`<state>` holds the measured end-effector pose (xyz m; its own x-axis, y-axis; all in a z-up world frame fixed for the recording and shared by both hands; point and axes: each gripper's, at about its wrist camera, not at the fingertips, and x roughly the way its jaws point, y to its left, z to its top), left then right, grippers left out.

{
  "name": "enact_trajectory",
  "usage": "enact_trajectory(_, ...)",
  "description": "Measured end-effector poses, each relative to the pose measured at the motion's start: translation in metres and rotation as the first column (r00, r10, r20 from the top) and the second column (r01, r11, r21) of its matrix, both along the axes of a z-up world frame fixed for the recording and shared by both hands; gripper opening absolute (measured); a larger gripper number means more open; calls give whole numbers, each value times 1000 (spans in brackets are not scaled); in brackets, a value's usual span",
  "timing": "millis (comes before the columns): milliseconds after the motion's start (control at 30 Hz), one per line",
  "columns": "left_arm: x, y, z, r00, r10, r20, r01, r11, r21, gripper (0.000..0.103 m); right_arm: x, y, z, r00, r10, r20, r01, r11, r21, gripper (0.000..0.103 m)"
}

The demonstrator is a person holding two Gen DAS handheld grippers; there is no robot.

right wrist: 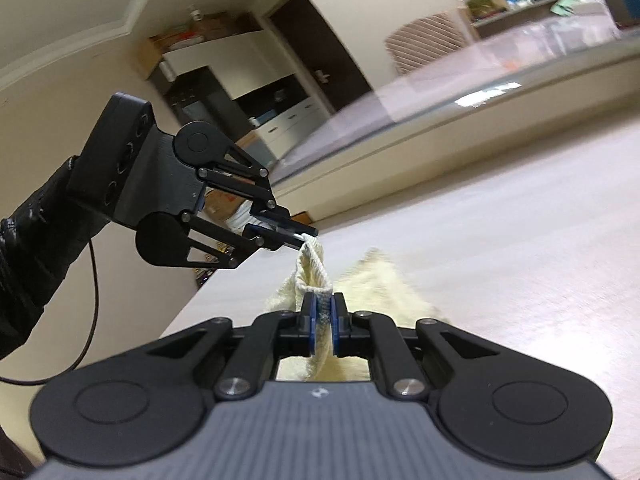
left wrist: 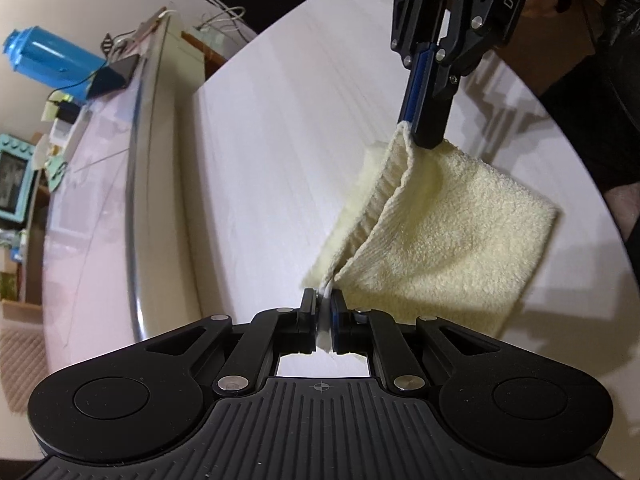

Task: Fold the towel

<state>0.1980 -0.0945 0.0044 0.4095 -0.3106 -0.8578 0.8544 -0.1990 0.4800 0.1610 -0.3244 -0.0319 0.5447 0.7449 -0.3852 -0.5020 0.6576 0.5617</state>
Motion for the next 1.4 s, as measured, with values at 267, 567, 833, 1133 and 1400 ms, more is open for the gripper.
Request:
enact_trajectory(267, 29, -31, -19, 999, -14, -30, 14, 1000, 7, 10, 18, -10, -20, 996, -61, -64, 60, 998, -5, 8)
enact_trajectory(567, 34, -33, -30, 998, 30, -47, -31, 1000, -8, 17, 11, -8, -28, 994, -83, -67, 77, 994, -80, 16)
enact_trajectory(833, 47, -18, -17, 982, 180, -63, -186, 976, -115, 53, -10, -12, -15, 989, -147, 9, 147, 983, -110, 25)
enact_trajectory(1133, 58, 8, -3, 888, 403, -223, -454, 844, -286, 53, -15, 24, -6, 994, 8, 108, 15, 977, -212, 17)
enact_trajectory(1400, 65, 15, -17, 849, 455, -269, -524, 791, -316, 57, -9, 27, -15, 999, -11, 52, 24, 969, -248, 12)
